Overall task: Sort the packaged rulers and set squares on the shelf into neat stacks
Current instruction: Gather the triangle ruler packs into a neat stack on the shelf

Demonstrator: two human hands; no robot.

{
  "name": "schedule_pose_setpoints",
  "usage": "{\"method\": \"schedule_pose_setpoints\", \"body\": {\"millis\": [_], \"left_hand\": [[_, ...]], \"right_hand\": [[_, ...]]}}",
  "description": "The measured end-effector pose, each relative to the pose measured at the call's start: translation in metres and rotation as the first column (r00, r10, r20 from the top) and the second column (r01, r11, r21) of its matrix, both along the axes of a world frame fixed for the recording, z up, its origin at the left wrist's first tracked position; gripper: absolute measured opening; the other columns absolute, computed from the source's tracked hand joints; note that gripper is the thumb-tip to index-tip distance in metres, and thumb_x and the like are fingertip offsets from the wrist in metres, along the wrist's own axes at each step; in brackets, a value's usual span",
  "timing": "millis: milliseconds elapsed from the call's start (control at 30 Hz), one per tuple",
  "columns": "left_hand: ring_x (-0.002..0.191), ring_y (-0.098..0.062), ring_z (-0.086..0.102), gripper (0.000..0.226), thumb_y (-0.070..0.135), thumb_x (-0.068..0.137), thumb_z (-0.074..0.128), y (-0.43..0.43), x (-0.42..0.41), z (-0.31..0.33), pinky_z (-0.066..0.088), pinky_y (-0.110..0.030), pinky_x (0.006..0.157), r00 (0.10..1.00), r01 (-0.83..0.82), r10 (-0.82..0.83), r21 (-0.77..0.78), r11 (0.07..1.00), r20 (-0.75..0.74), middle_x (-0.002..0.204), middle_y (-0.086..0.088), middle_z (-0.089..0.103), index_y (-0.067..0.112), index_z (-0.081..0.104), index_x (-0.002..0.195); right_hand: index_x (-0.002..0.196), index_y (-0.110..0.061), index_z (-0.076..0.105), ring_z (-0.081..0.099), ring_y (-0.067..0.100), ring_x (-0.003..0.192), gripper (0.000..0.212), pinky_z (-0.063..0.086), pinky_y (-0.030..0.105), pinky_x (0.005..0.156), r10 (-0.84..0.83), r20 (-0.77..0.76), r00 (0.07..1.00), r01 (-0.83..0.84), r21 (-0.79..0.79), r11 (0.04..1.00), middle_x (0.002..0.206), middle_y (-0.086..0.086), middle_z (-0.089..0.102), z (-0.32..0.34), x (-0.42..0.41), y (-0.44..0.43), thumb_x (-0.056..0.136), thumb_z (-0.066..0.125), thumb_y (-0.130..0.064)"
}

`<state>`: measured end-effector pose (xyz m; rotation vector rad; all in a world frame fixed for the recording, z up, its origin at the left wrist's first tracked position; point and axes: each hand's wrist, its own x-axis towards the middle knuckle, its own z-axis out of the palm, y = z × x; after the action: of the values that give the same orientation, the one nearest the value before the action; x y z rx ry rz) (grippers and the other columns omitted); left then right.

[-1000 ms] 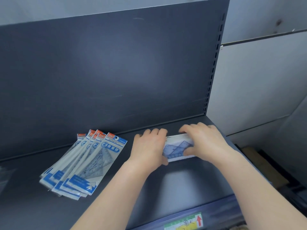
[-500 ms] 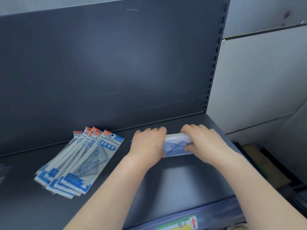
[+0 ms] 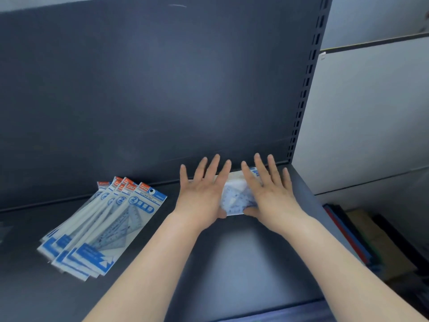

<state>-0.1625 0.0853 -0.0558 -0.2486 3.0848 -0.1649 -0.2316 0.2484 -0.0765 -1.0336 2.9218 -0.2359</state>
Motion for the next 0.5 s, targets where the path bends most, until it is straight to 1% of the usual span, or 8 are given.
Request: {"method": "schedule_pose_setpoints", "body": {"millis": [67, 133, 200, 267, 367, 500], "left_hand": [[0.148, -0.022, -0.020, 0.098, 0.059, 0.087, 0.055, -0.003, 0.002, -0.006, -0.009, -0.063, 0.114, 0.993, 0.015, -0.021, 0.057, 0.998, 0.112, 0.161, 0.004, -0.023, 0.031, -0.011, 0.154], [0.148, -0.020, -0.022, 0.093, 0.061, 0.090, 0.049, -0.003, 0.003, -0.013, -0.007, -0.060, 0.116, 0.973, -0.034, -0.008, 0.176, 0.984, 0.233, 0.160, 0.007, -0.025, 0.033, -0.015, 0.153], [0.147, -0.018, -0.024, 0.094, 0.066, 0.090, 0.044, -0.001, 0.004, -0.020, -0.005, -0.055, 0.118, 0.955, -0.097, 0.009, 0.283, 0.954, 0.295, 0.158, 0.009, -0.030, 0.035, -0.021, 0.151], [0.145, -0.018, -0.029, 0.093, 0.073, 0.088, 0.036, 0.003, 0.010, -0.024, -0.007, -0.055, 0.118, 0.947, -0.126, 0.021, 0.310, 0.942, 0.321, 0.156, 0.009, -0.034, 0.037, -0.025, 0.149], [0.143, -0.022, -0.034, 0.086, 0.075, 0.089, 0.025, 0.009, 0.021, -0.032, -0.011, -0.057, 0.116, 0.940, -0.152, 0.055, 0.270, 0.951, 0.335, 0.154, 0.006, -0.038, 0.040, -0.030, 0.145], [0.142, -0.023, -0.035, 0.084, 0.074, 0.090, 0.023, 0.012, 0.028, -0.032, -0.013, -0.058, 0.115, 0.945, -0.167, 0.091, 0.225, 0.960, 0.313, 0.153, 0.004, -0.039, 0.039, -0.031, 0.145]], "right_hand": [[0.151, -0.032, -0.011, -0.029, 0.029, 0.142, 0.084, -0.008, 0.049, 0.118, 0.010, 0.096, 0.995, -0.012, 0.015, 1.000, 0.156, 0.001, -0.030, -0.005, -0.001, -0.001, 0.092, 0.045, -0.057], [0.151, -0.033, -0.008, -0.022, 0.029, 0.145, 0.075, -0.002, 0.045, 0.119, 0.020, 0.196, 0.980, -0.028, 0.040, 0.999, 0.158, -0.002, -0.023, -0.010, -0.001, 0.000, 0.096, 0.039, -0.054], [0.151, -0.034, -0.008, -0.016, 0.029, 0.146, 0.074, 0.003, 0.043, 0.120, 0.023, 0.300, 0.954, -0.030, 0.019, 0.999, 0.160, -0.004, -0.017, -0.010, -0.001, 0.003, 0.097, 0.040, -0.050], [0.151, -0.034, -0.009, -0.017, 0.028, 0.146, 0.075, 0.003, 0.042, 0.120, 0.035, 0.356, 0.934, -0.045, 0.020, 0.999, 0.159, -0.005, -0.018, -0.007, 0.000, 0.007, 0.097, 0.041, -0.049], [0.150, -0.036, -0.013, -0.026, 0.029, 0.143, 0.072, -0.005, 0.044, 0.119, 0.052, 0.323, 0.945, -0.080, 0.073, 0.994, 0.158, -0.003, -0.024, -0.009, 0.007, 0.009, 0.099, 0.035, -0.049], [0.150, -0.035, -0.015, -0.035, 0.027, 0.139, 0.064, -0.012, 0.049, 0.117, 0.114, 0.224, 0.968, -0.144, 0.118, 0.983, 0.155, -0.001, -0.030, -0.015, 0.017, 0.009, 0.102, 0.027, -0.044]]}}
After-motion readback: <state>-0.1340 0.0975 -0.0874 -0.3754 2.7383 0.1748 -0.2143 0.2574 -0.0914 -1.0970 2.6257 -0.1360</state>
